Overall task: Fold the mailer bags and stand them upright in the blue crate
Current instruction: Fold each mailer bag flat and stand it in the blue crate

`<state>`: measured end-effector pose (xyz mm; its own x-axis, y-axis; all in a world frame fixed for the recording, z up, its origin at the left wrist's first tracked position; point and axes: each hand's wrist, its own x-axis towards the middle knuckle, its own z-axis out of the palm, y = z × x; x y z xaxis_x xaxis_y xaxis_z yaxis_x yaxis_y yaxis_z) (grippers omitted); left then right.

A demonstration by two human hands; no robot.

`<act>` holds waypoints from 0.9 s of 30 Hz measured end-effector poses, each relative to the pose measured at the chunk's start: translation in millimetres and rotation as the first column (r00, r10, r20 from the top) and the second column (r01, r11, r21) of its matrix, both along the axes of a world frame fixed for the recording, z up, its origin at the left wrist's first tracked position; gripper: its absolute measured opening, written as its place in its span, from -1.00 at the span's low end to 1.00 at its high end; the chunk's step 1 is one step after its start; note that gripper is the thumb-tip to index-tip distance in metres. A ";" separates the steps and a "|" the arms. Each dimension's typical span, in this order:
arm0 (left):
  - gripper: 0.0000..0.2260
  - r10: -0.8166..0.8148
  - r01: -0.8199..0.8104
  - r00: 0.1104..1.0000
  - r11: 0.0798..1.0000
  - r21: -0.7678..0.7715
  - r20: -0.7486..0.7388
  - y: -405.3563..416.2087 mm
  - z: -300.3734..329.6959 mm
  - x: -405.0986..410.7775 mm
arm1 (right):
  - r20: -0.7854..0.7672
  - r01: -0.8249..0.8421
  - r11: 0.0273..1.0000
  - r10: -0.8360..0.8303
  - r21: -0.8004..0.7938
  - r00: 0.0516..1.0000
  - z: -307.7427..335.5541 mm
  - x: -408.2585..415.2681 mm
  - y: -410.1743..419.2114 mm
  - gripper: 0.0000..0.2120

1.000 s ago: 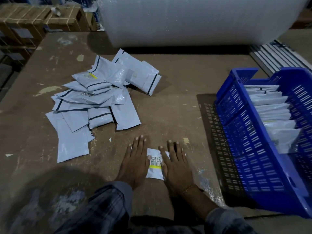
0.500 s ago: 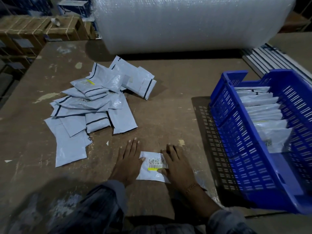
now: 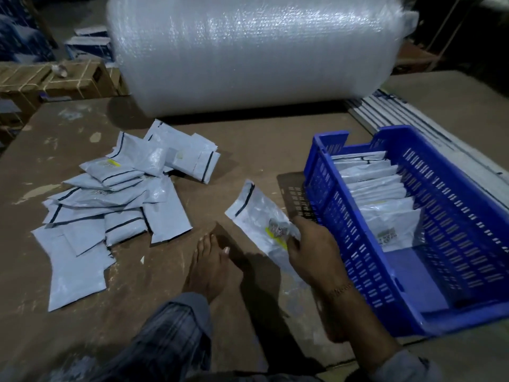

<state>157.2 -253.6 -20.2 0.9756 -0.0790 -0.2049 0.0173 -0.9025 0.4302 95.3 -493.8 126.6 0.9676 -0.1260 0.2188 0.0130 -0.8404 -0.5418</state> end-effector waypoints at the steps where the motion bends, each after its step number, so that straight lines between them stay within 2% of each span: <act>1: -0.39 -0.014 0.014 1.000 1.000 -0.013 -0.018 -6.6 0.7 2.5 | 0.023 0.006 1.000 -0.006 -0.007 1.000 15.6 -2.4 -9.8 -0.80; 4: -0.33 -0.069 0.070 0.997 0.997 0.019 -0.019 -20.5 -4.5 11.3 | 0.113 0.023 0.999 -0.020 -0.023 0.993 57.1 -8.3 -45.5 -0.90; 6: -0.34 -0.074 0.076 0.997 0.996 0.054 -0.026 -33.0 -6.2 15.2 | 0.122 0.059 0.998 -0.056 -0.020 0.991 85.0 -16.0 -71.0 -0.70; 7: -0.38 -0.058 0.061 0.997 0.996 0.072 -0.041 -39.7 -8.1 16.1 | 0.127 0.081 0.997 -0.078 -0.018 0.989 95.4 -19.6 -85.4 -0.67; 9: -0.36 -0.007 0.013 0.997 0.996 0.087 -0.073 -52.6 -9.8 14.5 | 0.132 0.140 0.989 -0.133 -0.039 0.982 106.5 -25.5 -118.8 -0.89; 10: -0.29 0.020 -0.012 0.995 0.996 0.088 -0.093 -57.5 -13.2 12.8 | 0.129 0.176 0.982 -0.167 -0.062 0.977 110.3 -27.5 -136.2 -0.93; 13: -0.21 0.078 -0.066 0.991 0.991 0.115 -0.105 -69.6 -24.0 6.3 | 0.145 0.254 0.958 -0.235 -0.132 0.961 121.0 -30.3 -186.4 -0.88; 15: -0.20 0.114 -0.104 0.991 0.985 0.140 -0.065 -75.1 -31.4 5.7 | 0.150 0.293 0.922 -0.261 -0.253 0.953 120.7 -28.1 -219.6 -0.88; 17: -0.18 0.155 -0.147 0.987 0.975 0.169 -0.032 -78.1 -35.2 5.5 | 0.067 0.294 0.888 -0.290 -0.353 0.955 109.2 -18.5 -255.8 -0.80; 19: -0.17 0.162 -0.154 0.986 0.971 0.185 -0.028 -78.2 -37.2 5.8 | -0.155 0.222 0.895 -0.300 -0.386 0.941 89.9 0.9 -288.6 -0.72; 21: -0.17 0.151 -0.140 0.987 0.973 0.184 -0.047 -77.4 -34.6 5.0 | -0.413 0.069 0.909 -0.253 -0.411 0.875 65.6 20.9 -307.3 -0.71; 22: -0.17 0.150 -0.137 0.987 0.973 0.185 -0.059 -76.5 -33.5 5.1 | -0.484 -0.007 0.909 -0.216 -0.418 0.848 52.2 29.0 -311.3 -0.73; 25: -0.16 0.177 -0.156 0.980 0.968 0.195 -0.096 -75.4 -32.5 5.0 | -0.555 -0.166 0.886 -0.118 -0.434 0.824 11.4 45.6 -312.8 -0.81; 27: -0.15 0.192 -0.168 0.975 0.965 0.200 -0.108 -76.1 -35.3 2.3 | -0.571 -0.207 0.879 -0.087 -0.430 0.817 -10.9 52.0 -313.7 -0.84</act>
<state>159.5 -329.7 -55.5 0.9356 0.1472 -0.3209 0.2297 -0.9441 0.2365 147.3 -807.5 115.7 0.9341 -0.0921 -0.3449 -0.1074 -0.9939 -0.0254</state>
